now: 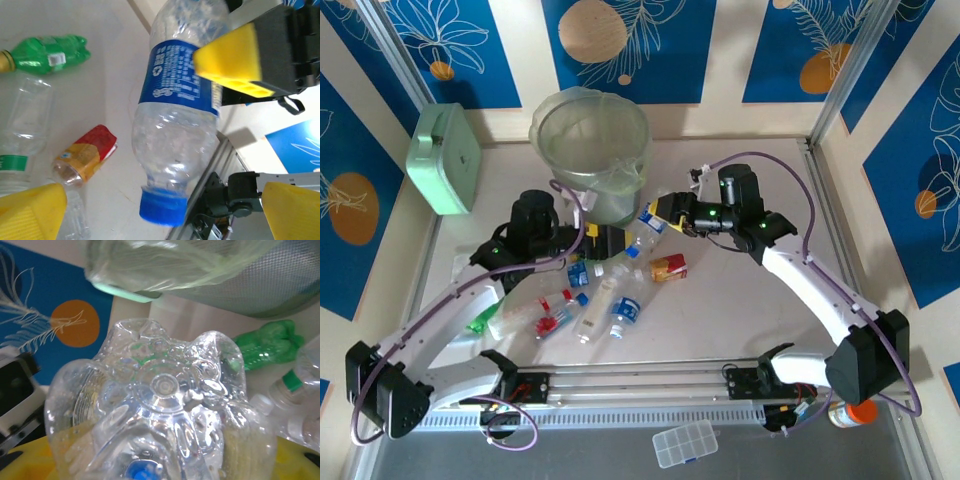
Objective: Put the plastic bottles in the bin
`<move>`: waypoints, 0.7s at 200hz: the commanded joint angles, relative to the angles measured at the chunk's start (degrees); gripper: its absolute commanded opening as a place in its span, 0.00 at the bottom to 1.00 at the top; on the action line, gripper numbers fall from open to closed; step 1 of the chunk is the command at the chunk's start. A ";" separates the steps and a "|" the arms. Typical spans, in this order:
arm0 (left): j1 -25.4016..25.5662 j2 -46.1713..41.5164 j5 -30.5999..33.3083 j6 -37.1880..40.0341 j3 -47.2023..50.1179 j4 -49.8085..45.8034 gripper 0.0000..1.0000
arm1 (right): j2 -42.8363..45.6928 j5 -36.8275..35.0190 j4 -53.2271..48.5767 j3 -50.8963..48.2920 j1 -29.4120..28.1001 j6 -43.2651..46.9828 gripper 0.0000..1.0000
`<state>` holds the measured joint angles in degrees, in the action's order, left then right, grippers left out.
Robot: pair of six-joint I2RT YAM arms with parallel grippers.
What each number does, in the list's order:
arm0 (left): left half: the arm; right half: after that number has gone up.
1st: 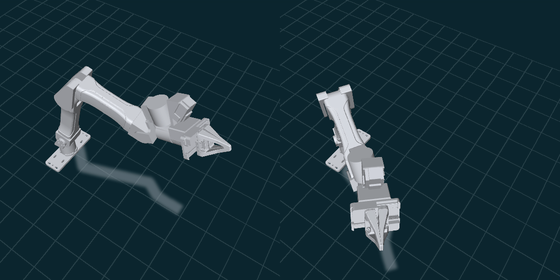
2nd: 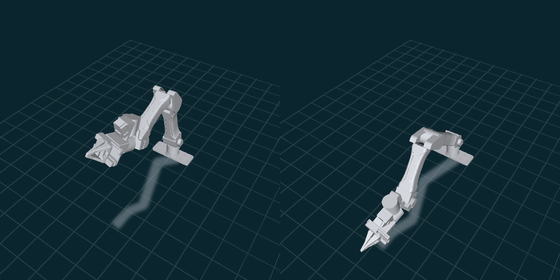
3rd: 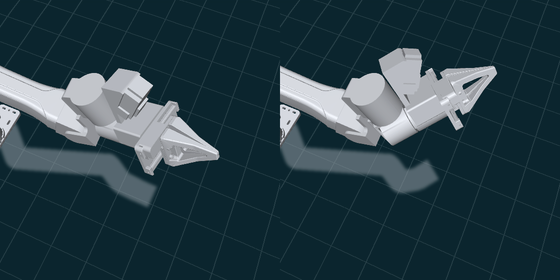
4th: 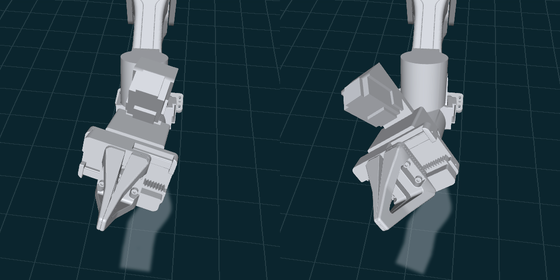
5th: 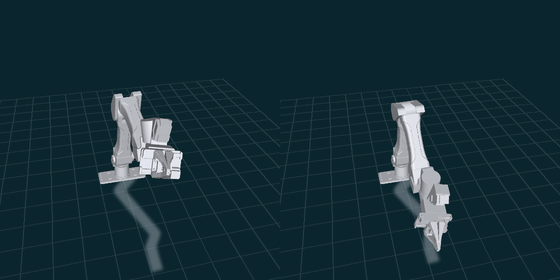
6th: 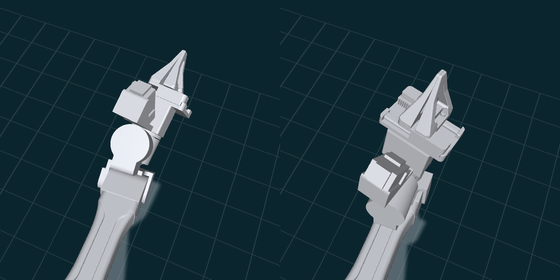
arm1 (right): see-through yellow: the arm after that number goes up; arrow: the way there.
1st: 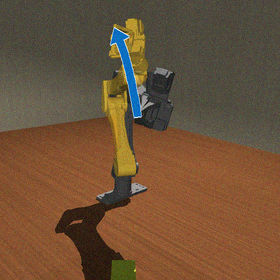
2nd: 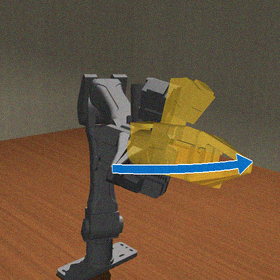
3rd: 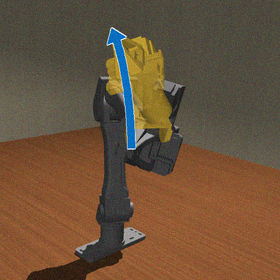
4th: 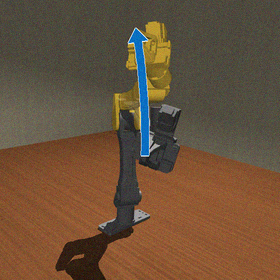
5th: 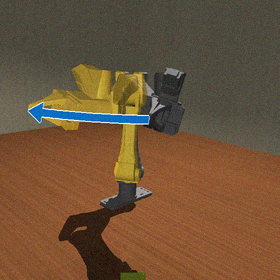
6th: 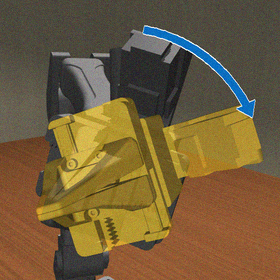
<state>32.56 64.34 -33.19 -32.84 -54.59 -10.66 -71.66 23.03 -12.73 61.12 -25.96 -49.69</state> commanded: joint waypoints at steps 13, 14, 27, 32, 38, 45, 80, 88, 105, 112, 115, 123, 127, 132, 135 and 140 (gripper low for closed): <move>0.71 3.43 -8.04 -2.67 -1.74 4.84 0.99 | 1.47 6.11 4.07 0.78 -1.53 2.52 0.53; 0.69 3.56 -8.21 -2.80 -1.74 4.94 0.99 | 1.45 6.22 4.18 0.72 -1.59 2.55 0.53; 0.73 4.90 -10.49 -4.87 -1.51 7.66 0.99 | 1.53 7.38 5.11 0.41 -1.98 2.60 0.53; 0.72 5.32 -11.38 -5.77 -1.28 8.85 0.99 | 1.52 7.70 5.46 0.32 -2.09 2.64 0.53; 0.75 5.72 -12.36 -6.88 -1.02 10.69 0.99 | 1.53 8.19 5.75 0.23 -2.28 2.64 0.53; 0.71 6.09 -13.56 -8.20 -0.75 13.06 0.99 | 1.65 8.41 5.95 0.14 -2.32 2.67 0.53; 0.71 7.97 -17.23 -12.42 -0.61 19.49 1.00 | 2.27 8.36 7.93 -1.25 -2.61 1.89 0.53; 0.75 8.17 -17.67 -12.72 -0.61 20.23 0.98 | 2.36 8.61 8.53 -1.69 -2.69 1.68 0.53; 0.75 8.57 -18.61 -13.57 -0.35 22.19 0.89 | 2.49 8.54 8.61 -2.05 -2.70 1.45 0.53; 0.76 8.71 -19.02 -14.11 -0.13 23.30 0.85 | 2.57 8.38 8.59 -2.06 -2.70 1.48 0.53; 0.81 8.74 -19.12 -14.36 -0.09 23.84 0.83 | 2.65 8.33 8.52 -2.08 -2.70 1.44 0.53; 0.84 8.92 -19.60 -15.14 0.24 25.24 0.76 | 2.90 8.18 8.46 -2.06 -2.70 1.52 0.53; 0.84 8.92 -19.75 -15.42 0.40 25.83 0.73 | 2.91 8.10 8.37 -2.06 -2.68 1.69 0.53; 0.84 9.04 -19.93 -15.70 0.51 26.43 0.69 | 2.93 8.01 8.37 -2.06 -2.65 1.78 0.53; 0.84 9.10 -20.09 -15.83 0.58 26.72 0.67 | 2.93 7.96 8.37 -2.02 -2.69 1.83 0.53; 0.84 9.21 -20.35 -16.10 0.64 27.21 0.64 | 3.01 8.00 8.34 -2.14 -2.70 1.86 0.53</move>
<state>32.84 72.93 -49.95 -47.00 -54.63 10.07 -70.28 30.15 -5.30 59.86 -28.18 -48.23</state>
